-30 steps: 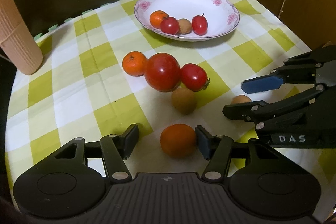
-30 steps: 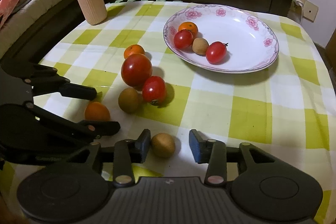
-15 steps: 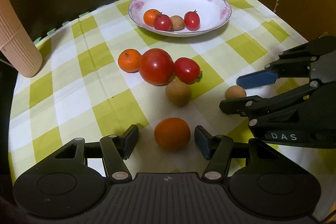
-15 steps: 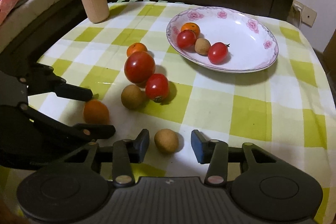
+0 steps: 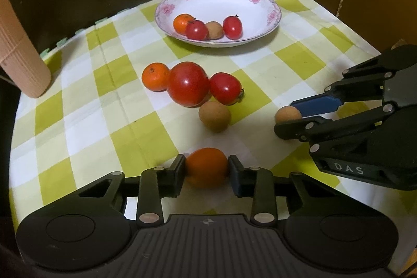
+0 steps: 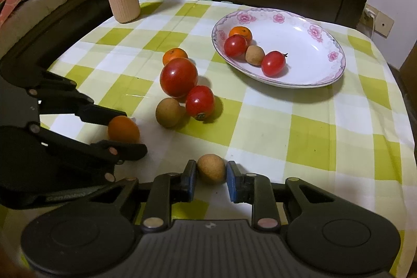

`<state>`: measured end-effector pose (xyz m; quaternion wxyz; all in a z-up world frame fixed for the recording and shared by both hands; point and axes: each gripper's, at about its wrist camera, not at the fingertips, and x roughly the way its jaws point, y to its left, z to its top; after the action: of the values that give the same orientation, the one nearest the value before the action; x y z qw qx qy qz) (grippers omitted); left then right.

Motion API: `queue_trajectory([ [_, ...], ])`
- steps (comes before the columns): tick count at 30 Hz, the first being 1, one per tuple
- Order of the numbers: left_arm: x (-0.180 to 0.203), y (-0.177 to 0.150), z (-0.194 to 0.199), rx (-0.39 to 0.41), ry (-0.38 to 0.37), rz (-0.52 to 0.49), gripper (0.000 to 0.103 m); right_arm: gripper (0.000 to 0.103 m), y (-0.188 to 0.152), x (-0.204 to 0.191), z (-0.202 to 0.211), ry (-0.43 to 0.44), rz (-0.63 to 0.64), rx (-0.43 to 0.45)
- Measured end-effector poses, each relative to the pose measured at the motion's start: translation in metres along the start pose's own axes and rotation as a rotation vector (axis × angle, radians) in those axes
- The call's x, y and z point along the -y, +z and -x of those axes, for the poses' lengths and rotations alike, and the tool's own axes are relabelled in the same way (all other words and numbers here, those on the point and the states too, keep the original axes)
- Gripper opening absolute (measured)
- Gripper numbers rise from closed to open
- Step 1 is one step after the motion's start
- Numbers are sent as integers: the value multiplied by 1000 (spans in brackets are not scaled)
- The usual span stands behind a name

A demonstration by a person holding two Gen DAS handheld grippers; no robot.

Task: Organize fruits
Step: 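Carry both held fruits into the flowered bowl and open both tools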

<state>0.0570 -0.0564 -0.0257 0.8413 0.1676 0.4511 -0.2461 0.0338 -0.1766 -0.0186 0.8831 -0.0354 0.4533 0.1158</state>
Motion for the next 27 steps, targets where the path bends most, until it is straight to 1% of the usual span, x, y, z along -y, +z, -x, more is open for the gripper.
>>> queue_trajectory([
  [6,-1,1,-1,-4,-10,18,43,24,1,4,0,7,-20,4],
  [10,-4,2,0,-9,-41,46,43,24,1,6,0,2,-30,4],
  [19,-8,7,2,-2,-76,91,43,24,4,9,3,-1,-55,19],
  [27,-9,11,4,14,-80,103,43,24,6,11,4,-1,-71,28],
])
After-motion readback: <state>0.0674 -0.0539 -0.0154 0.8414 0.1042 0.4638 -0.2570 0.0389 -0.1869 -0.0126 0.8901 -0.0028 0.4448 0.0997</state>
